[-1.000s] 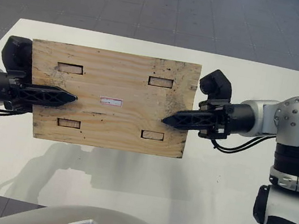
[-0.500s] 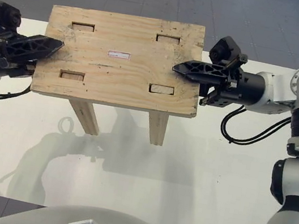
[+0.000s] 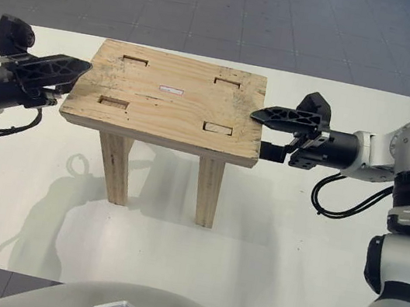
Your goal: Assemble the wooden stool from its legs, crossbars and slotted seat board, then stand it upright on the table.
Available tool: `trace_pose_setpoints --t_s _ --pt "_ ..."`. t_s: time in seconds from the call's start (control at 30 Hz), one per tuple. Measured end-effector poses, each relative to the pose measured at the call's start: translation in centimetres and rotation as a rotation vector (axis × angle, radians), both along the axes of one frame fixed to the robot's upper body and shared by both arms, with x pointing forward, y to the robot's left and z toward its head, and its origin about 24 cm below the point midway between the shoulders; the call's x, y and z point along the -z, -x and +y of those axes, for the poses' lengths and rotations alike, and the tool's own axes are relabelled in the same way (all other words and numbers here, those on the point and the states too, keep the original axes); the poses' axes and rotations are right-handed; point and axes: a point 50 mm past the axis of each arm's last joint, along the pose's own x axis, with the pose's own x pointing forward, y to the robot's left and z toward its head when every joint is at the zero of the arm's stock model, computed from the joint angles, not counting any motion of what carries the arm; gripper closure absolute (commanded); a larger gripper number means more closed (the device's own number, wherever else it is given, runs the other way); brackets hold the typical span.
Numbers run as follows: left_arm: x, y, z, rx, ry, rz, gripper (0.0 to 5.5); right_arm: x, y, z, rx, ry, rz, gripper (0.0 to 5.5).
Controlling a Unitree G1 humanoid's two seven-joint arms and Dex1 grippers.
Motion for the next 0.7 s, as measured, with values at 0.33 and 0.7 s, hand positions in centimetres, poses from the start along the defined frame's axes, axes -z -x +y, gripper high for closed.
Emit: trace_pose_setpoints --t_s 0.33,0.7 --pt "-1.4 -1.9 5.4 -0.341 -0.06 -0.171 0.0 0.1 -2.6 -2.9 0.175 0.137 -0.254 0.03" --pt "6.2 -6.6 -1.7 -0.93 -0.719 -0.347 0.0 6.6 -7.2 0.1 0.912 0.919 -0.999 0.03"
